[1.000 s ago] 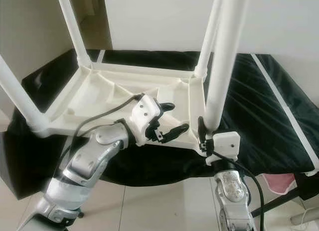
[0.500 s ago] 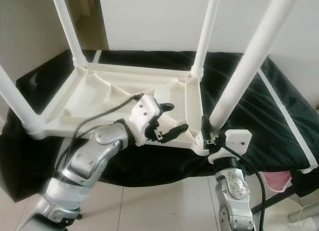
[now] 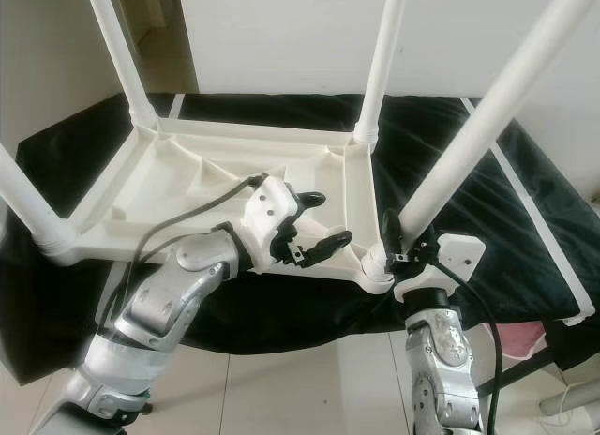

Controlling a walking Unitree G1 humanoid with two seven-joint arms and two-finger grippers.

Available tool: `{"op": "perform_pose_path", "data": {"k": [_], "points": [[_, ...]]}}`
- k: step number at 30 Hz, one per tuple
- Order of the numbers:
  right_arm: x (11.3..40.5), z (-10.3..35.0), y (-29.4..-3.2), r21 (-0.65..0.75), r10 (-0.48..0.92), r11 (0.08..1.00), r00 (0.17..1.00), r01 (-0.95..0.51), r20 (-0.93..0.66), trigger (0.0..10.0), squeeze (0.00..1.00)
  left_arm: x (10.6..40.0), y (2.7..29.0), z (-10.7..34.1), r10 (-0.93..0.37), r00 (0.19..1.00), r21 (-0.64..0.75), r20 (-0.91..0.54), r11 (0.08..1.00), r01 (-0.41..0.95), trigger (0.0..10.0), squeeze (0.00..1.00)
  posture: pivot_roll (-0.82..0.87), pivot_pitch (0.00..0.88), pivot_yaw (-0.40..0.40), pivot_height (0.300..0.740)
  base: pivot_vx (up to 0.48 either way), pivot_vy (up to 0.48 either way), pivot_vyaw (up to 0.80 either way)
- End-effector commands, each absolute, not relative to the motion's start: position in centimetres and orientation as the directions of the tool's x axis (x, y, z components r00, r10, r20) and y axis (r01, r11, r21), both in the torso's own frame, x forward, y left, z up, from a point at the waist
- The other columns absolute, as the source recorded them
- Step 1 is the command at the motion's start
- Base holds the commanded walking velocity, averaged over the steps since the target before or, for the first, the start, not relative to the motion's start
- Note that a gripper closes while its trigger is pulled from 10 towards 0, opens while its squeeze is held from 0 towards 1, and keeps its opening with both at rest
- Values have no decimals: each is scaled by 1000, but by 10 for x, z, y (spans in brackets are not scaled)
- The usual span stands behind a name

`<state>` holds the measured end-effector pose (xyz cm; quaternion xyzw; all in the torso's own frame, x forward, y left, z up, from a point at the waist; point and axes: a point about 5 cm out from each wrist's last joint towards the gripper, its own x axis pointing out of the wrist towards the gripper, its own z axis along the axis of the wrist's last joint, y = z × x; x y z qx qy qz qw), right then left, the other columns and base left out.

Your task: Building children table

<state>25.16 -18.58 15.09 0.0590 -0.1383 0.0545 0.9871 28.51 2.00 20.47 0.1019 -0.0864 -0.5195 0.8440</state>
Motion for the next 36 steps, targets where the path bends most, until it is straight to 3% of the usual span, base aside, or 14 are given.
{"op": "perform_pose_path", "data": {"k": [1,5,7,14,23,36], "points": [[250,126,-182,99,152,981,978,-167,145,10000,0,284,20,207,-896,442,265,41,436,860,10000,0,-60,62,7,740,0,0,0],[249,125,-184,76,188,977,973,-199,134,10000,0,284,20,207,-896,441,265,41,435,860,10000,0,-62,63,10,740,0,0,0],[247,128,-186,-37,284,959,951,-281,126,10000,0,284,20,207,-897,439,264,39,433,862,10000,0,-61,65,9,740,0,0,0],[247,128,-186,-37,284,959,951,-281,126,10000,0,284,20,207,-897,439,264,39,433,862,10000,0,-61,65,9,740,0,0,0],[232,113,-188,-163,455,884,886,-438,91,10000,0,283,21,208,-901,432,266,32,425,865,10000,0,-59,71,27,740,0,0,0],[231,110,-190,-137,571,816,820,-562,36,10000,0,283,21,209,-903,428,267,31,420,867,10000,0,-56,71,34,740,0,0,0]]}}
